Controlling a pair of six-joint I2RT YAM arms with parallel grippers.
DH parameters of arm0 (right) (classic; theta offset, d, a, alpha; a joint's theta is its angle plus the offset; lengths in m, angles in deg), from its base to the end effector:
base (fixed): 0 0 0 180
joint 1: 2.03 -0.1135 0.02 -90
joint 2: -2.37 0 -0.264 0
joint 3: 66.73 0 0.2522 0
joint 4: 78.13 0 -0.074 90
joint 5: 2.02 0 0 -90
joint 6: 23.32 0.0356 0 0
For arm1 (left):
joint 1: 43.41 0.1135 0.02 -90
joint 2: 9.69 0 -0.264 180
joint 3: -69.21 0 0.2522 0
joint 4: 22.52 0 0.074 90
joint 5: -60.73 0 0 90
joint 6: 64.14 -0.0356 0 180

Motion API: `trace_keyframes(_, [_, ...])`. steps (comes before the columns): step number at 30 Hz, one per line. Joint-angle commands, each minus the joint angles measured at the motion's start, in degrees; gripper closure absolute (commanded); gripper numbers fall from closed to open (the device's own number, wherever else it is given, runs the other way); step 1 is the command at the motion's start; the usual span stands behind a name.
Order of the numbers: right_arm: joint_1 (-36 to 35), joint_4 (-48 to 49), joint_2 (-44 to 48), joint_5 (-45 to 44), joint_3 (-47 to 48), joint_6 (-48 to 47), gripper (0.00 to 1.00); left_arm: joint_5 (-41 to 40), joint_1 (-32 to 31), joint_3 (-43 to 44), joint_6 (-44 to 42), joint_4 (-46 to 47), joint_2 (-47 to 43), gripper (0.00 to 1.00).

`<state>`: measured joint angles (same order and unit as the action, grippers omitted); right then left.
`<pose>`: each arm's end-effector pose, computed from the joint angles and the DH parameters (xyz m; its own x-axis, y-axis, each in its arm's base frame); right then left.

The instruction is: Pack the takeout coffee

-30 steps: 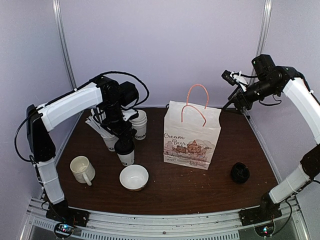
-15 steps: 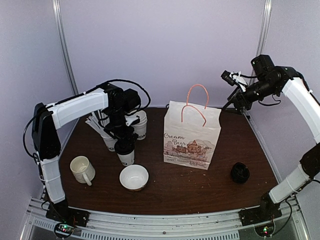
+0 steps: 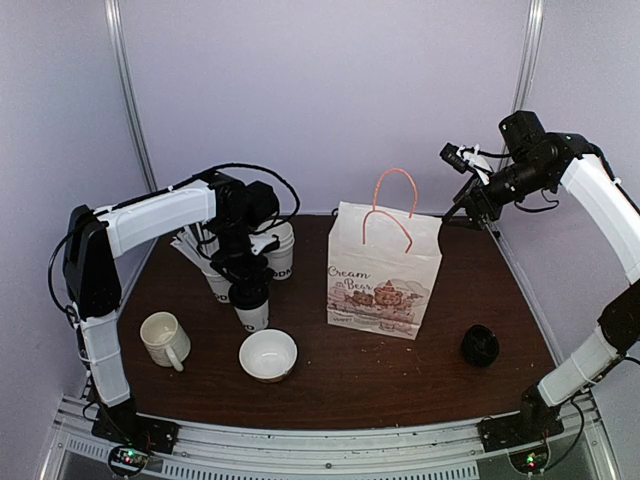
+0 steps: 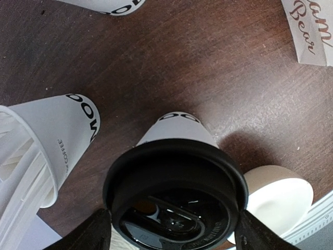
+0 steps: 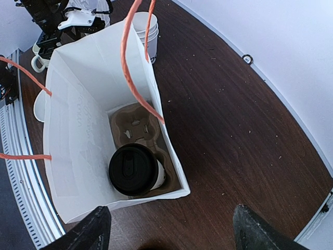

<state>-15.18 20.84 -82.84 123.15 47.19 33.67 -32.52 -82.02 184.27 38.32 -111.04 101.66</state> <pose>0.2701 0.0842 0.4161 -0.3582 -0.5410 -0.7609 -0.8633 0.5023 0.0493 0.2964 -0.2341 0.2666 -0.8934 0.4378 -0.1005 0.4365 0.8990 0.0356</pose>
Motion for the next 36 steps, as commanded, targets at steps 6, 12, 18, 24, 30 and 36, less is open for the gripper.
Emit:
trace_keyframes(6, [0.05,0.03,-0.39,0.94,0.38,-0.20,0.16,2.50,0.55,-1.57,-0.66,1.78,0.58,0.23])
trace_keyframes(12, [0.05,-1.05,-0.59,0.94,3.04,0.14,0.16,3.24,0.55,-1.41,-0.31,1.44,-0.81,0.30])
trace_keyframes(18, [0.05,-3.45,-3.07,3.26,10.31,1.66,0.15,6.32,0.47,1.33,-0.35,-0.75,-5.05,0.36])
trace_keyframes(24, [-0.59,-5.86,-10.76,10.08,19.18,3.41,0.17,7.58,-0.83,3.40,-0.41,-3.46,-9.70,0.36])
trace_keyframes(30, [-4.09,-8.16,-15.57,10.87,24.05,2.66,0.22,9.19,-1.94,5.06,-0.17,-4.78,-14.40,0.36])
trace_keyframes(36, [-5.52,-5.25,-19.10,8.24,27.25,4.60,0.41,11.74,-3.22,10.62,-0.73,-5.62,-17.20,0.37])
